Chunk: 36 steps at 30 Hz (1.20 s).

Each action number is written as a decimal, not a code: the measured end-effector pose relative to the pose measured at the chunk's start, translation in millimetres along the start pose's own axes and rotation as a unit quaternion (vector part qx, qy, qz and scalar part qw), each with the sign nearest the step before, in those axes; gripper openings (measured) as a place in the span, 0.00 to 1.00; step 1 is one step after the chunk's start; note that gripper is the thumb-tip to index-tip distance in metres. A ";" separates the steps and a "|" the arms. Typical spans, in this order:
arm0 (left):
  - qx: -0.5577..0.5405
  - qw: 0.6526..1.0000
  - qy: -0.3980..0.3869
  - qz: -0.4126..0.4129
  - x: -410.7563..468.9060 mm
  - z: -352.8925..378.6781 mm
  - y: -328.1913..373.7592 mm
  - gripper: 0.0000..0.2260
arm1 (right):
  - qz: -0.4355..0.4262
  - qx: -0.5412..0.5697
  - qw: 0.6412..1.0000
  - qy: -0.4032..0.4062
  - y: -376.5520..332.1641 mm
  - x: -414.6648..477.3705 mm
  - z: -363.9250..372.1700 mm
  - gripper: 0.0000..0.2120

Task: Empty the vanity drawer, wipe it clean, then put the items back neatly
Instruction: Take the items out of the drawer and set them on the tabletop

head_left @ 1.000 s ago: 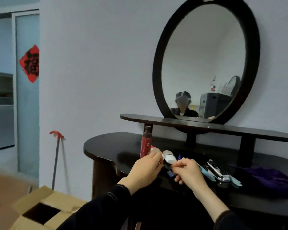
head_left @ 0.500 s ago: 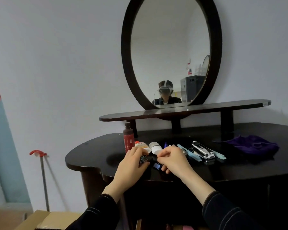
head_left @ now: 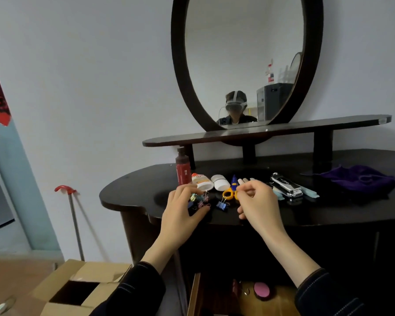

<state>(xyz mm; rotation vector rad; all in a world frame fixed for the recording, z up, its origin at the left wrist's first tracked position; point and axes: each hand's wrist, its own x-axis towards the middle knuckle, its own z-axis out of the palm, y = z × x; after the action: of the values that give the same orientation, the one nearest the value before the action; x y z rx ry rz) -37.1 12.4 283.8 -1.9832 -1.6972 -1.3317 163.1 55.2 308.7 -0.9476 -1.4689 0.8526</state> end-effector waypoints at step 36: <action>0.219 0.831 -0.481 -0.175 -210.9 184.9 -27.9 0.24 | 0.095 -0.520 0.805 -0.269 293.2 -61.0 -3.3 0.18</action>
<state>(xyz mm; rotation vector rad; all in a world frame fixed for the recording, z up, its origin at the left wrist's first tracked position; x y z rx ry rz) 43.8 0.2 14.1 -2.2239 -2.5432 0.1896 196.5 120.9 18.4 -1.7714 -2.4622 0.3942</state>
